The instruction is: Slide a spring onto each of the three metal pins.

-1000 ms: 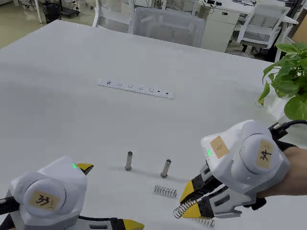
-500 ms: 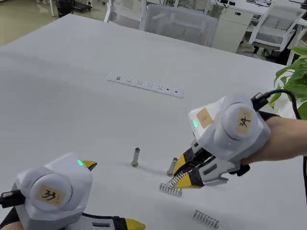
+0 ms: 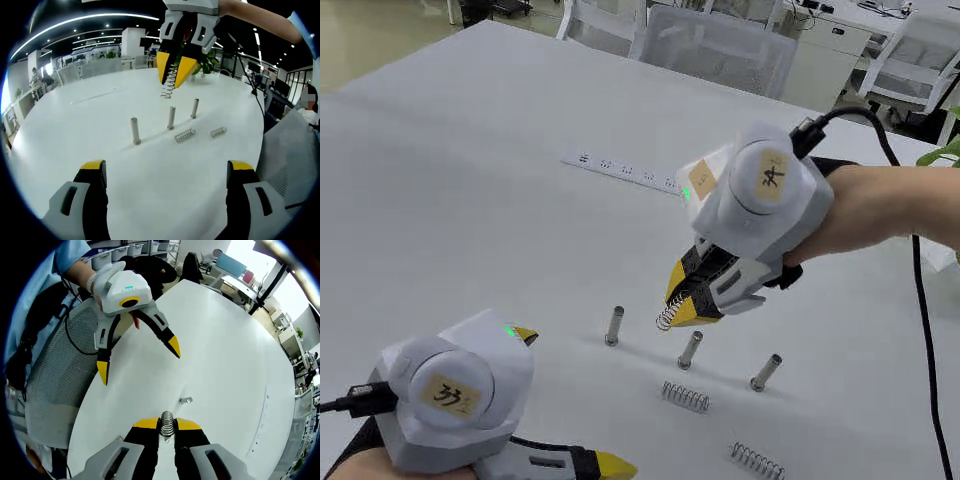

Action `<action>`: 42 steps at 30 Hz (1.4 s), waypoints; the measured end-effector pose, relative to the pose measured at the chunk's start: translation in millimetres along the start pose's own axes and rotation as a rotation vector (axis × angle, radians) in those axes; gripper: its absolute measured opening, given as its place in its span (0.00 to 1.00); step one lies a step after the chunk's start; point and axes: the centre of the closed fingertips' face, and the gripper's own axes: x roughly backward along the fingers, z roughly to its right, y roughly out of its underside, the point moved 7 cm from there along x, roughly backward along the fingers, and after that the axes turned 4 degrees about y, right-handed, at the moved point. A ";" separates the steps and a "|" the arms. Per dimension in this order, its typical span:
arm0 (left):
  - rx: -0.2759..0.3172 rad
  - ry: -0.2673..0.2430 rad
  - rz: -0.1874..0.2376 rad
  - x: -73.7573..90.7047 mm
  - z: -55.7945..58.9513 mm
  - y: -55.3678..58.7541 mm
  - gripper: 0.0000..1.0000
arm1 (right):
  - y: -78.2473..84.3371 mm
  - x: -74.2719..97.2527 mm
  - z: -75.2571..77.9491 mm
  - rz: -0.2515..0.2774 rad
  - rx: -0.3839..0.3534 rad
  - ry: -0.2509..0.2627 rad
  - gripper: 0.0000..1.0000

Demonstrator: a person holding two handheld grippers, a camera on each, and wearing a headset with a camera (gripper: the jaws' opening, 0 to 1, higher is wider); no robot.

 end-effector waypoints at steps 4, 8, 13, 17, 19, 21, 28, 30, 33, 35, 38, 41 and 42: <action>0.003 0.002 -0.005 -0.3 0.7 0.9 0.99 | -6.1 -3.5 11.2 -0.013 0.024 -0.006 0.06; 0.007 0.001 -0.009 -0.5 0.9 2.1 0.99 | -11.7 -8.1 18.7 -0.016 0.042 -0.020 0.07; 0.017 -0.003 -0.006 -1.5 0.9 2.0 0.99 | -16.6 -17.0 26.3 -0.037 0.081 -0.035 0.07; 0.026 -0.008 -0.002 -2.4 0.1 2.4 0.99 | -18.5 -24.9 31.1 -0.057 0.100 -0.043 0.07; 0.029 -0.008 -0.003 -3.0 0.6 3.5 0.99 | -18.1 -28.7 33.7 -0.065 0.106 -0.046 0.07; 0.029 -0.009 -0.004 -3.2 1.3 4.1 0.99 | -18.1 -30.9 34.8 -0.069 0.106 -0.050 0.07; 0.040 -0.006 -0.005 -4.3 3.3 6.5 0.98 | -18.5 -40.7 35.6 -0.077 0.109 -0.064 0.07; 0.044 -0.007 -0.005 -4.0 3.1 6.9 0.98 | -17.7 -43.3 34.8 -0.083 0.114 -0.068 0.07; 0.047 -0.010 -0.004 -3.8 2.5 7.4 0.98 | -16.7 -45.7 35.0 -0.091 0.115 -0.068 0.07; 0.051 -0.011 -0.003 -3.5 1.9 7.7 0.98 | -16.8 -46.6 34.6 -0.092 0.111 -0.071 0.07; 0.053 -0.012 -0.003 -3.3 1.2 7.8 0.98 | -18.0 -48.0 33.4 -0.095 0.112 -0.075 0.07; 0.056 -0.012 -0.004 -3.3 0.4 8.4 0.98 | -19.8 -49.2 32.6 -0.098 0.112 -0.075 0.07; 0.058 -0.013 -0.005 -3.1 0.5 8.6 0.98 | -20.3 -50.0 32.2 -0.099 0.114 -0.074 0.07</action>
